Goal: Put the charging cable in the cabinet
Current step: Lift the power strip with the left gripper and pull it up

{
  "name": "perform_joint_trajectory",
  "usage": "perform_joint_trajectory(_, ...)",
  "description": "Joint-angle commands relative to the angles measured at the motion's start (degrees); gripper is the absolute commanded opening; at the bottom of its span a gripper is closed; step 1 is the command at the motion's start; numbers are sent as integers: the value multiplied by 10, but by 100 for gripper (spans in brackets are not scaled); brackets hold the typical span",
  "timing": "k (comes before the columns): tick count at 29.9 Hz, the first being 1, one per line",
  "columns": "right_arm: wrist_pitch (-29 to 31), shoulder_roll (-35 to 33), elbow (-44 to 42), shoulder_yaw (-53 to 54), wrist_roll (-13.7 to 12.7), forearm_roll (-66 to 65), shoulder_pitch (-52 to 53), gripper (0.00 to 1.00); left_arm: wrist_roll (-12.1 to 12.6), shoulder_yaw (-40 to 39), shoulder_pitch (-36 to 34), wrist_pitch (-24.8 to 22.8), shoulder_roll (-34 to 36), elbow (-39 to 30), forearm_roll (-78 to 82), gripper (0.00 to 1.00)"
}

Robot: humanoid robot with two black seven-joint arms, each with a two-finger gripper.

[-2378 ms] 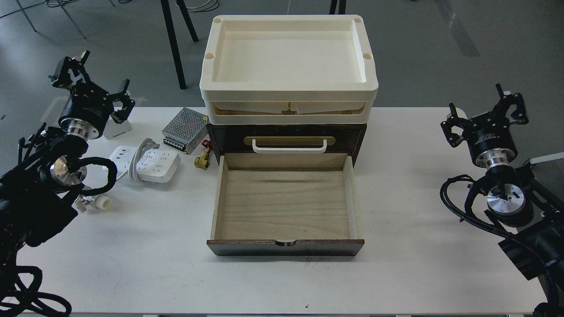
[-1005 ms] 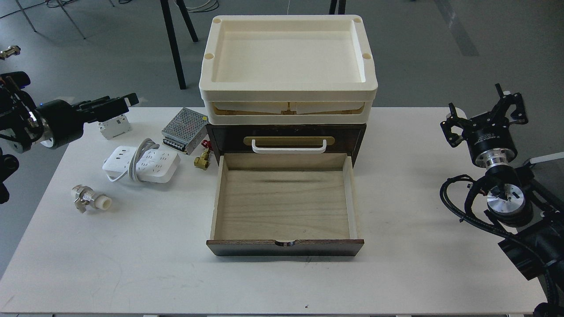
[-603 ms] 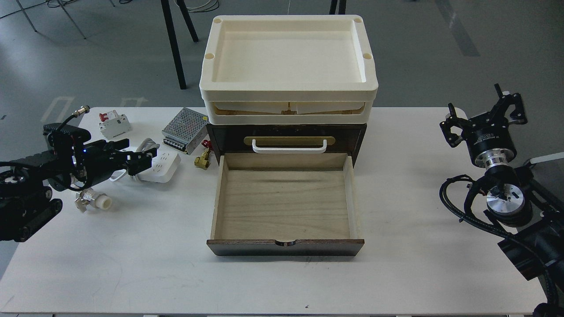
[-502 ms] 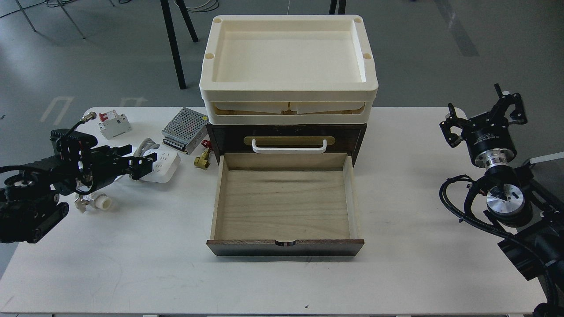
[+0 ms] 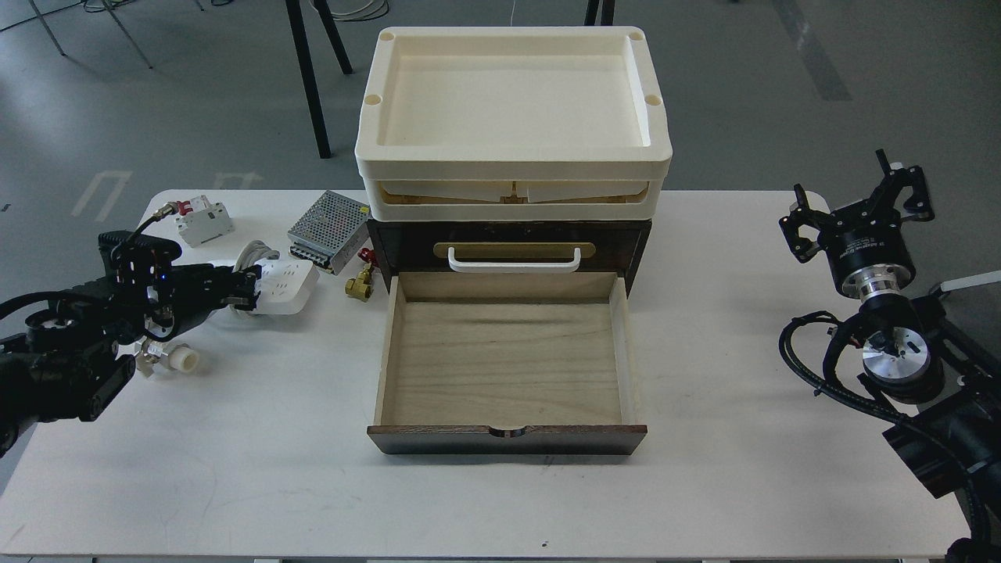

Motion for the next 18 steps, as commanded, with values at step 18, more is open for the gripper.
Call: perform_joint_trajectory(18,-3,0,0,0,0,0,0,100,0,4,-184,0,178,-10,-10,3)
